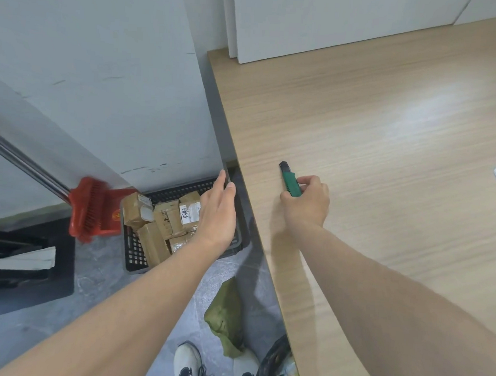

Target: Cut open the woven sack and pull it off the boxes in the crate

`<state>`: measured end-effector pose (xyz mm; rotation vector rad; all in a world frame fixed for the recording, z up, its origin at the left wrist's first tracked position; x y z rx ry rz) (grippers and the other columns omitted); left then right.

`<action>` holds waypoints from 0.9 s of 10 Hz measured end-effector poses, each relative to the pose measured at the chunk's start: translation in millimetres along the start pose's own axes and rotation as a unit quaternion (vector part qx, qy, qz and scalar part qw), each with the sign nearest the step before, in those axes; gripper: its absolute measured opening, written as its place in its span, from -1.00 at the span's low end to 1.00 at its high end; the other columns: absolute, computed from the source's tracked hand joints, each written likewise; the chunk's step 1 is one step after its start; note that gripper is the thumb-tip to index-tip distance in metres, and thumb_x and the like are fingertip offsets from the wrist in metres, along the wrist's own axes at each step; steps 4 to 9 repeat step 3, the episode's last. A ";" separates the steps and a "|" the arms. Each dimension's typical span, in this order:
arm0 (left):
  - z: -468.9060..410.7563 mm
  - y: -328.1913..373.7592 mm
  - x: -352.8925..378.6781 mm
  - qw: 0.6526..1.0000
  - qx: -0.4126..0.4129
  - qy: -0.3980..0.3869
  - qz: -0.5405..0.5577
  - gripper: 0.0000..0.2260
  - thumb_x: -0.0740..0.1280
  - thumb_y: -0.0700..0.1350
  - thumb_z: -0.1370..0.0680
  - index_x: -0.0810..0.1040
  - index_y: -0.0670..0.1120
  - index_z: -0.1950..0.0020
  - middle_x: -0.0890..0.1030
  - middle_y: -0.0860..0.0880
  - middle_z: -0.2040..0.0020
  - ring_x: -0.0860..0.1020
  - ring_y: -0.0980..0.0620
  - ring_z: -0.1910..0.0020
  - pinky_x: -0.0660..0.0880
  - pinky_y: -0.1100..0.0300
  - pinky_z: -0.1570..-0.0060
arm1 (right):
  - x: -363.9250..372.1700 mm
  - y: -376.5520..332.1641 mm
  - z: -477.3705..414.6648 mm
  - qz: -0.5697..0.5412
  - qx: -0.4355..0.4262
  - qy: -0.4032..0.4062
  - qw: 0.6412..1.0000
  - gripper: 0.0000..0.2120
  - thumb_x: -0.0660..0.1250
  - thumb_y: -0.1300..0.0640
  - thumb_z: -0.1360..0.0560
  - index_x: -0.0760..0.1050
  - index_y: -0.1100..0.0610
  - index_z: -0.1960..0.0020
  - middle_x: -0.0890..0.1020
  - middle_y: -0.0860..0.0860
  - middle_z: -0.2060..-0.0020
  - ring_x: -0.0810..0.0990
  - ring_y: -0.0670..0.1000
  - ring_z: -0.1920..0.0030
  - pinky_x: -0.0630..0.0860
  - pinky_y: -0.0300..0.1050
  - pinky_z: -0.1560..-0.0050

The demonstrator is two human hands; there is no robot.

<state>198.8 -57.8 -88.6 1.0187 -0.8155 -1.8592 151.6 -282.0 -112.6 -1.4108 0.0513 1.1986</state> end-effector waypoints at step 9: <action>3.0 -0.8 -6.5 1.000 0.007 0.005 -0.002 -0.53 -0.03 0.13 -0.73 0.10 0.22 -0.67 0.11 0.06 -0.68 0.07 0.10 -0.63 -0.01 0.09 -0.50 | -9.8 -4.4 6.2 0.075 -0.005 0.026 0.997 -0.63 0.49 0.10 -0.48 0.45 0.00 -0.22 0.51 0.00 -0.14 0.52 0.07 -0.18 0.39 0.02 -0.31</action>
Point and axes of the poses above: each hand's wrist, its own z-axis away from the middle knuckle, its own x-axis out of the palm, y = z × x, the point moved 10 cm from there along -z, towards the middle knuckle
